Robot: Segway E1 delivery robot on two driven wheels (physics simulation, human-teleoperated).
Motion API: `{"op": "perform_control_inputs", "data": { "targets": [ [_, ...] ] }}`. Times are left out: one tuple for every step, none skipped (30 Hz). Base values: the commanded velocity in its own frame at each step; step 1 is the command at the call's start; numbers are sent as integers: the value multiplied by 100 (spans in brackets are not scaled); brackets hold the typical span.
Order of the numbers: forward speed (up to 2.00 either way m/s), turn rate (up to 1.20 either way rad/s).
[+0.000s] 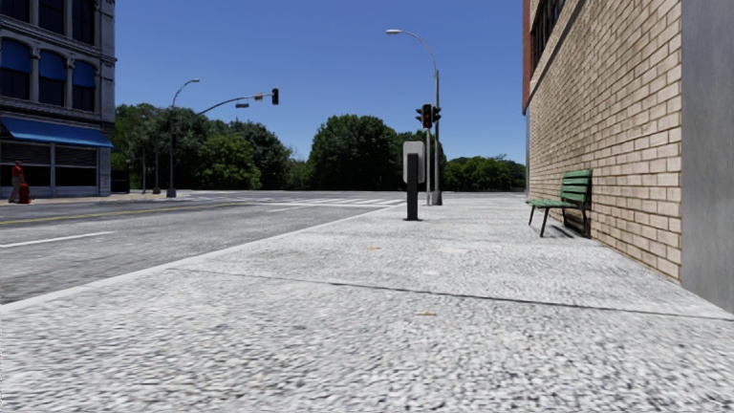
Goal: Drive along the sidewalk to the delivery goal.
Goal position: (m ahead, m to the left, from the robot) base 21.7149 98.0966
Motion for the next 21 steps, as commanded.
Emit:
{"op": "perform_control_inputs", "data": {
  "targets": [
    [200,0],
    [200,0],
    [200,0],
    [200,0],
    [200,-3],
    [200,-3],
    [200,-6],
    [200,-6],
    [200,-6],
    [200,-6],
    [200,-6],
    [200,-6],
    [200,-7],
    [200,-7],
    [200,-7],
    [200,-8],
    [200,-8],
    [200,-8],
    [200,-9],
    [200,-11],
    [200,-11]
  ]
}}
